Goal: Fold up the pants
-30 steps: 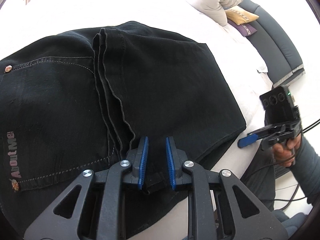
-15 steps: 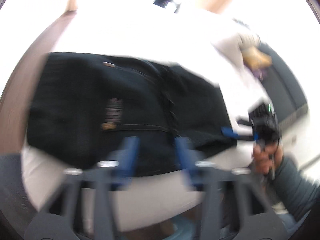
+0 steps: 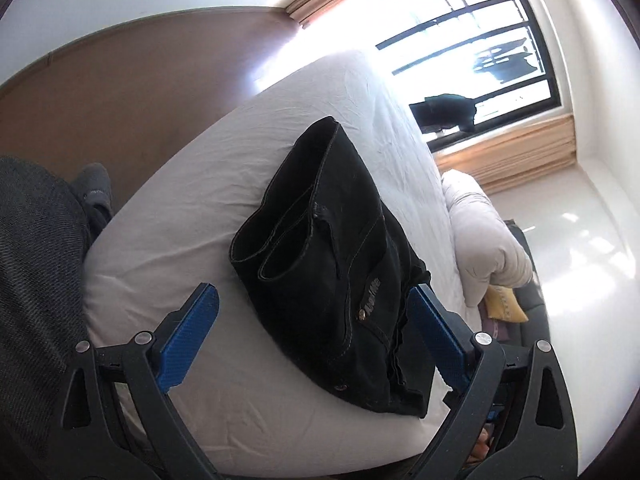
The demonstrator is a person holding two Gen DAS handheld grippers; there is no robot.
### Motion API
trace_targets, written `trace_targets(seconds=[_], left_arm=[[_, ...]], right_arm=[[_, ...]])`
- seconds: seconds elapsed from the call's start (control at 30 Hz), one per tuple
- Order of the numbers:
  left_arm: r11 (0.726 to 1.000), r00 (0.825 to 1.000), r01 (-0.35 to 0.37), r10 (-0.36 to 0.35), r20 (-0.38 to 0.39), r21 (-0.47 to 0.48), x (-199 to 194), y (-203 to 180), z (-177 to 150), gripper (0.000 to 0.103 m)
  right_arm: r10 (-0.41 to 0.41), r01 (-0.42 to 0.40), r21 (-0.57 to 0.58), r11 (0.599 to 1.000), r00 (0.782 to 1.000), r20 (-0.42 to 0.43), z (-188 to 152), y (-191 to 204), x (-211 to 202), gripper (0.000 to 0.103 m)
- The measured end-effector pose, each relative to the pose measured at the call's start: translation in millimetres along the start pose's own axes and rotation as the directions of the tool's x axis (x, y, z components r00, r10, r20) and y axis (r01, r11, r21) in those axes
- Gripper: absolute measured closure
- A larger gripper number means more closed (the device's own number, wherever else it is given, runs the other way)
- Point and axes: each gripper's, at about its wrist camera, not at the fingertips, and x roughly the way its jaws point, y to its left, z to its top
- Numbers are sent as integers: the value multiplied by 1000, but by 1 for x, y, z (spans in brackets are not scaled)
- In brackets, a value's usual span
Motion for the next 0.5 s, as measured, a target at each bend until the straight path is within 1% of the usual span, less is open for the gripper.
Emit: trace_targets(seconds=[0.07,0.13,0.2,0.27,0.33,0.37,0.4,0.43,0.47,0.5], left_arm=[[997,999,52,-52,-2,-53,12,10,5,7],[993,998,66,-67,-10,-97,22,20,9,8],[987,994,107,-108,5,-123,28,22,16,10],[983,992,122,-124,-8,-135,36,23,21,18],[976,991,133,-136,-6,-172,42,26,21,34],[971,989,144,-149,-13,-190,44,29,22,38],[967,988,146,-154,-23,-210,47,32,24,49],[963,988,143,-154,-28,-230,48,37,21,66],[955,986,146,-160,-35,-260,51,43,21,74],[945,983,157,-176,-41,-288,52,48,21,76]], right_arm=[[6,-6,-6,1000,1000,-10,0,5,5,30],[7,-7,-6,1000,1000,-19,-2,6,5,30],[12,-12,-1,1000,1000,-21,-5,5,1,30],[22,-22,3,1000,1000,-17,-5,5,3,30],[33,-33,2,999,999,-13,-5,5,3,30],[35,-35,2,999,999,-13,-4,5,2,30],[38,-38,1,999,999,-15,-2,4,1,30],[38,-39,-3,999,999,-19,1,5,2,30],[38,-39,-7,999,999,-24,4,5,2,30],[42,-42,-12,999,999,-32,6,2,-1,30]])
